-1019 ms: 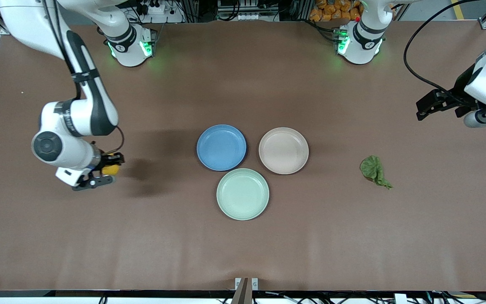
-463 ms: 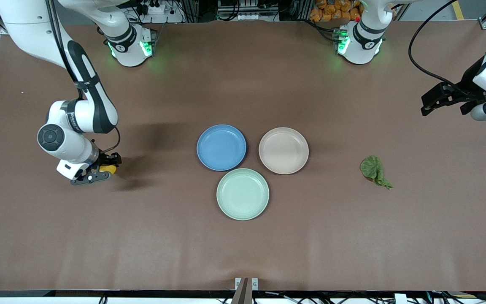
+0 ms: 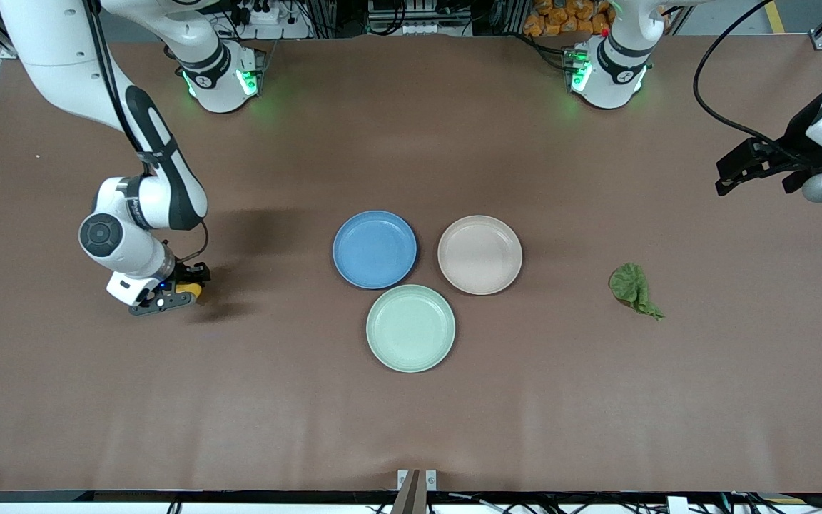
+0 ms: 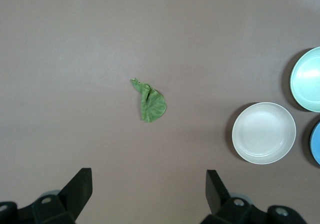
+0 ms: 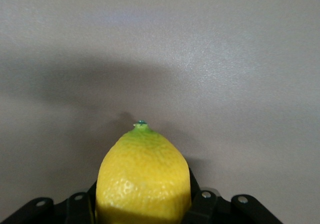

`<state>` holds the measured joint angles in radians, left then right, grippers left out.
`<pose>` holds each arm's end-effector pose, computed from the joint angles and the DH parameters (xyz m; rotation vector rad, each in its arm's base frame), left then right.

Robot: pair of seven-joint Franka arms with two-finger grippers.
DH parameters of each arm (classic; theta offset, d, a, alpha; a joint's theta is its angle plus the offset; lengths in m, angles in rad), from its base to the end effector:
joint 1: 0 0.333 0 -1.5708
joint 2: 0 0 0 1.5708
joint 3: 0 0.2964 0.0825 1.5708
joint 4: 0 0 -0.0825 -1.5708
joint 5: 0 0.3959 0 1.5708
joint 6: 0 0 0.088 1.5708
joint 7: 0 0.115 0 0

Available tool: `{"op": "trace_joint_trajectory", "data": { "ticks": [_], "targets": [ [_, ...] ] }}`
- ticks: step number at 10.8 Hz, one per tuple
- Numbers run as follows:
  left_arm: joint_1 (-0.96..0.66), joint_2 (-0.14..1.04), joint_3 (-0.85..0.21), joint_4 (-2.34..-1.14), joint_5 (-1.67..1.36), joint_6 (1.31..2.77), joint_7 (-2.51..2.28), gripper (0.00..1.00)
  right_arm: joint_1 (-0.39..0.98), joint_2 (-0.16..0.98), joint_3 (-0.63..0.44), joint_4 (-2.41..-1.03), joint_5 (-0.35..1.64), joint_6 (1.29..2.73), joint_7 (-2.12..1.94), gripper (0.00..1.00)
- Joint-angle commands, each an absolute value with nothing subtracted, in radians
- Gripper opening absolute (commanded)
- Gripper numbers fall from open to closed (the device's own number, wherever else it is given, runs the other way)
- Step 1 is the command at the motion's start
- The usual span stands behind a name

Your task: Pick lemon and lettuce from blue and beige plates

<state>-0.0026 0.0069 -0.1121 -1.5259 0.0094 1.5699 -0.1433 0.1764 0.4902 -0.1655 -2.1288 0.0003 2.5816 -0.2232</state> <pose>0.5656 -0.0639 0.6147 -3.1369 -0.0452 -0.0595 0.5664 0.0020 0.1394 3.0427 0.3851 -0.0598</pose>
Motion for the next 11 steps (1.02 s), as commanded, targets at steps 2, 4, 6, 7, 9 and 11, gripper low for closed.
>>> {"op": "trace_joint_trajectory", "data": {
  "ticks": [2,4,6,7,9,11],
  "targets": [
    [-0.002,0.008,-0.106,-1.509,0.012,1.542,-0.120,1.00,0.166,0.485,-0.155,-2.128,-0.005,2.588,-0.235,1.00],
    [0.000,0.008,-0.106,-1.509,0.014,1.542,-0.120,1.00,0.170,0.468,-0.155,-2.112,-0.005,2.562,-0.233,1.00],
    [0.000,0.008,-0.106,-1.509,0.017,1.540,-0.120,1.00,0.172,0.450,-0.152,-1.974,-0.003,2.344,-0.233,1.00],
    [0.000,0.008,-0.107,-1.509,0.017,1.531,-0.120,1.00,0.176,0.445,-0.147,-1.892,0.014,2.218,-0.232,1.00],
    [0.000,0.009,-0.107,-1.509,0.017,1.525,-0.120,1.00,0.187,0.437,-0.149,-1.749,0.063,2.050,-0.227,1.00],
    [0.000,0.011,-0.110,-1.509,0.017,1.523,-0.121,1.00,0.189,0.411,-0.147,-1.672,0.064,1.939,-0.227,1.00]
  ]
}}
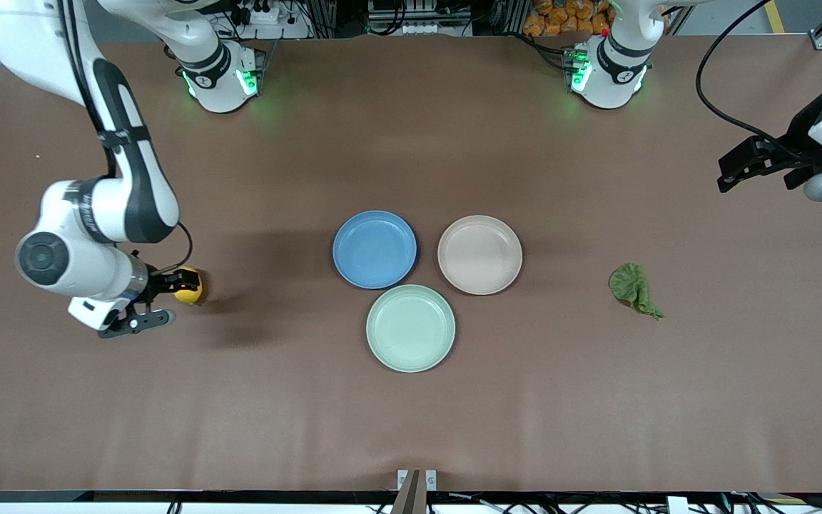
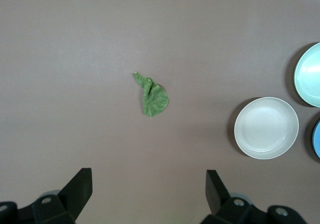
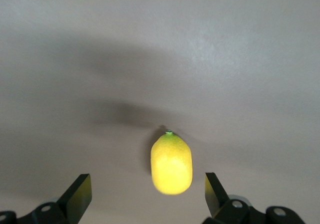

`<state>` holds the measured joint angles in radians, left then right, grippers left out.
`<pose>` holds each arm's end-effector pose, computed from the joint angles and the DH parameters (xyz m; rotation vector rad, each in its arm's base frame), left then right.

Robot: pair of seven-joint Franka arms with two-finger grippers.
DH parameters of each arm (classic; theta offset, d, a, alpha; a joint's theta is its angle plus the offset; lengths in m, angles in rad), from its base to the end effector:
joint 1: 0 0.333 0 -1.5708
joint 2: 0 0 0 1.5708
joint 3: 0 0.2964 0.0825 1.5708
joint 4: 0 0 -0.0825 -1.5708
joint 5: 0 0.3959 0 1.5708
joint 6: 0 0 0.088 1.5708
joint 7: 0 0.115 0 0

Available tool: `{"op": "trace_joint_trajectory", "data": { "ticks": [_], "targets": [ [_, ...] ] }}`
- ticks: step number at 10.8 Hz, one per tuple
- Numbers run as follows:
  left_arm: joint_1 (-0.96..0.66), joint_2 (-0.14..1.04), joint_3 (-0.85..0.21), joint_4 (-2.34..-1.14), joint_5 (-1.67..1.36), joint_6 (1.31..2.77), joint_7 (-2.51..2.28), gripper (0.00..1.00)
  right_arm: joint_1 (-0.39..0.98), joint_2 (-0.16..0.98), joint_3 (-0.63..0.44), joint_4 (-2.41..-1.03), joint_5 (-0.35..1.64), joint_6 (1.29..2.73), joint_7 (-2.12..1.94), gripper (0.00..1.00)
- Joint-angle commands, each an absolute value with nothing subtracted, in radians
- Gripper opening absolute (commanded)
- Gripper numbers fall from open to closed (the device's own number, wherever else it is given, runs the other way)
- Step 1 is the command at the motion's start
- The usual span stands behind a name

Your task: Pick lemon and lettuce from blue and beige plates

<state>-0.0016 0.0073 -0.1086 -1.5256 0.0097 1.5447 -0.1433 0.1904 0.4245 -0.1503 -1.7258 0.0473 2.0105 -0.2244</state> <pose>0.5632 -0.0609 0.6123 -3.1337 -0.0524 -0.0202 0.6440 0.0353 0.2979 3.1012 0.3904 -0.2129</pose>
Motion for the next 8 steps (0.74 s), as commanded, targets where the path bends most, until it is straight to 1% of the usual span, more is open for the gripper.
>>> {"op": "trace_joint_trajectory", "data": {
  "ticks": [1,3,5,8],
  "targets": [
    [0.000,0.011,-0.110,-1.509,0.017,1.525,-0.121,1.00,0.189,0.397,-0.147,-1.642,0.063,1.893,-0.227,1.00],
    [0.000,0.009,-0.107,-1.509,0.017,1.523,-0.120,1.00,0.198,0.378,-0.149,-1.580,0.063,1.803,-0.226,1.00],
    [0.000,0.008,-0.109,-1.509,0.017,1.525,-0.120,1.00,0.195,0.313,-0.150,-1.585,0.063,1.787,-0.225,1.00],
    [0.005,0.006,-0.112,-1.509,0.012,1.525,-0.120,1.00,0.180,0.207,-0.149,-1.588,0.061,1.700,-0.227,1.00]
  ]
}}
